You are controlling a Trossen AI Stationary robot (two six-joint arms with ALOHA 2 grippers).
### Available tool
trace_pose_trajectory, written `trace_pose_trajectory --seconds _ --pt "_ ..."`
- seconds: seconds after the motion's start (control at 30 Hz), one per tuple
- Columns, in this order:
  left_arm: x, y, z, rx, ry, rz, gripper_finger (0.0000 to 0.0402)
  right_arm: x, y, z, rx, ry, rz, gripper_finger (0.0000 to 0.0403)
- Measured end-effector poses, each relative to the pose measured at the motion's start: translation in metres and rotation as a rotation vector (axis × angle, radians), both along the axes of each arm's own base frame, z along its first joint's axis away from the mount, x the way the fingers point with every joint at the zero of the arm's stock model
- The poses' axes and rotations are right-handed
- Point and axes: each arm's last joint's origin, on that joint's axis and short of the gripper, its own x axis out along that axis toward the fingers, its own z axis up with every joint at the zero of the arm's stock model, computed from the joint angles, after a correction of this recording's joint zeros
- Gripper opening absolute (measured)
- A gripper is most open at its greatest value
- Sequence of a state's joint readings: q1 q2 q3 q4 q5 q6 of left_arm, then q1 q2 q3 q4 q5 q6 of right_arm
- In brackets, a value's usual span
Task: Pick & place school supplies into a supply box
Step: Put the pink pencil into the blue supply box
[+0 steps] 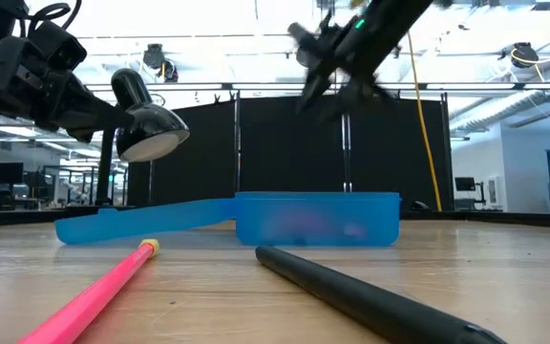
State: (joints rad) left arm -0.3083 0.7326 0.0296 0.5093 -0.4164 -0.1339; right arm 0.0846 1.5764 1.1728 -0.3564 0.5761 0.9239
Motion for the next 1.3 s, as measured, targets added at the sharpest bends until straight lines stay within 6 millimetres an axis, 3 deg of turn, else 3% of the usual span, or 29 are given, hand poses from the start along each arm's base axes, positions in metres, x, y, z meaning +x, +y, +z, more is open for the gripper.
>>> trace_pose_trajectory --seconds 0.17,0.27,0.43,0.53,0.63,0.87,1.03,1.3 --pt "0.001 0.001 0.004 0.139 -0.024 0.015 0.0008 -0.034 0.017 0.043 -0.293 0.074 0.219 0.0075" --pt "0.001 0.001 0.010 0.215 -0.067 0.029 0.0008 -0.055 0.024 0.051 -0.413 0.067 0.337 0.0013" --pt "0.001 0.001 0.011 0.216 -0.084 0.020 0.0008 -0.093 0.024 0.059 -0.510 -0.017 0.571 0.0015" --pt "0.001 0.001 0.011 0.220 -0.083 0.017 0.0008 -0.119 0.020 0.064 -0.547 -0.101 0.624 0.0004" --pt "0.001 0.001 0.011 0.222 -0.083 0.017 0.0008 -0.143 0.016 0.053 -0.578 -0.164 0.636 0.0003" --pt "0.001 0.001 0.011 0.041 -0.107 0.044 0.0008 -0.181 0.008 -0.005 -0.630 -0.144 0.678 0.0001" --pt "0.001 0.001 0.011 -0.062 -0.122 0.059 0.0008 -0.195 0.006 -0.016 -0.692 -0.172 0.728 0.0001" --pt "0.000 0.002 0.004 -0.198 -0.077 0.114 0.0008 -0.211 0.005 -0.024 -0.656 -0.340 0.858 0.0000"
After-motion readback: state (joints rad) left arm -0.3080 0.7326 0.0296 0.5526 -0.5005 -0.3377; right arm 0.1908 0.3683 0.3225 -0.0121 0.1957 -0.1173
